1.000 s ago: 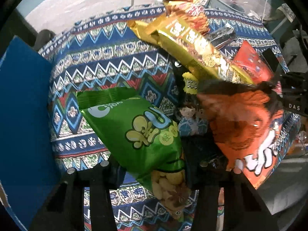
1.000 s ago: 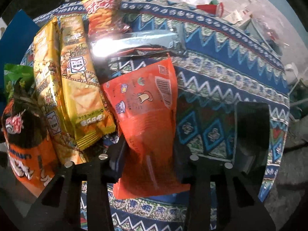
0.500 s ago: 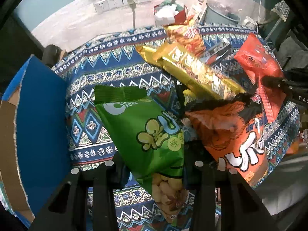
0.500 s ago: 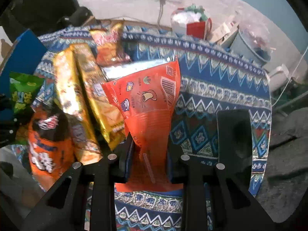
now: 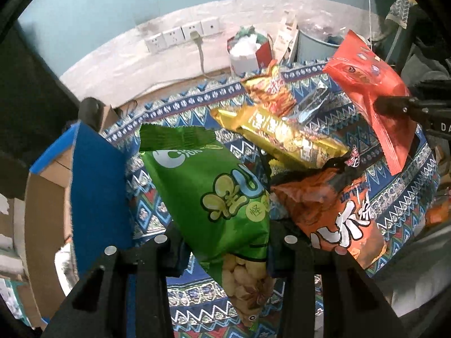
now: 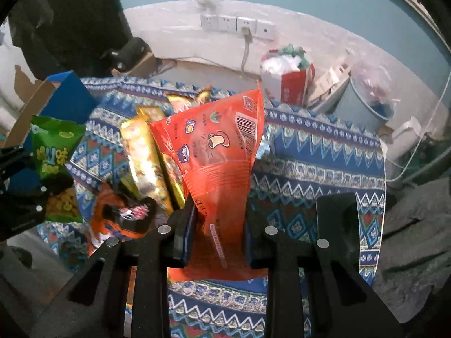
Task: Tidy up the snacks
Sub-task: 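Carry the green bag and orange bag over the box with both grippers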
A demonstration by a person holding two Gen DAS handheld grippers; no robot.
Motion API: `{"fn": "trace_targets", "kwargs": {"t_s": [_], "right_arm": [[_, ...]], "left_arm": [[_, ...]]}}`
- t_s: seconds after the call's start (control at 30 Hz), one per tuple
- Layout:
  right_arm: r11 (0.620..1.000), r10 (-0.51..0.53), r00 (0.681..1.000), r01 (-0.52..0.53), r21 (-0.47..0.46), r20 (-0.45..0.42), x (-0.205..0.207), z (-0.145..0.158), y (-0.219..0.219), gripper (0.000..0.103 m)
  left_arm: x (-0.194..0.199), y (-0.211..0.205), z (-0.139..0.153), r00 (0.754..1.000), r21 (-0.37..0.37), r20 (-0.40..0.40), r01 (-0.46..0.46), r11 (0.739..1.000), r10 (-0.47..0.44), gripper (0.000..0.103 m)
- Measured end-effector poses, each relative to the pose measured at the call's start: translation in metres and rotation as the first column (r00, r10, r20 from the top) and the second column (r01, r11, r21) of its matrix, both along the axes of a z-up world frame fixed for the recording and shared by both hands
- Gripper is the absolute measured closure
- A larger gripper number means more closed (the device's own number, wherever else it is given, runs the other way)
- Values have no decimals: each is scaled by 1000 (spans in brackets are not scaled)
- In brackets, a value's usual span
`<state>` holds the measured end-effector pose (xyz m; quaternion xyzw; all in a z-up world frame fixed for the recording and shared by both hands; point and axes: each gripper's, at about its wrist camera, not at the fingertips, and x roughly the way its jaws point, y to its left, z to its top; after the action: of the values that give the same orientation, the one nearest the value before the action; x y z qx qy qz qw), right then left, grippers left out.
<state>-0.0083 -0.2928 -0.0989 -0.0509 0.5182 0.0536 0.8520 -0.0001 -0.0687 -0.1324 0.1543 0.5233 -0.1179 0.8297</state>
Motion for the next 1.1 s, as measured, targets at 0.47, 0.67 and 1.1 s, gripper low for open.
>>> {"fn": "trace_targets", "kwargs": {"t_s": [0.47, 0.67, 1.1], "right_arm": [[997, 54, 993, -59, 47, 105, 2, 46, 38, 77], [995, 78, 989, -86, 58, 124, 9, 56, 57, 77], [982, 165, 975, -176, 70, 148, 26, 71, 115, 77]], "left_arm": [[-5, 16, 44, 991, -9, 132, 8, 1000, -7, 62], [-5, 28, 57, 986, -13, 169, -4, 1000, 6, 62], [-7, 74, 75, 974, -48, 212, -69, 996, 78, 62]]}}
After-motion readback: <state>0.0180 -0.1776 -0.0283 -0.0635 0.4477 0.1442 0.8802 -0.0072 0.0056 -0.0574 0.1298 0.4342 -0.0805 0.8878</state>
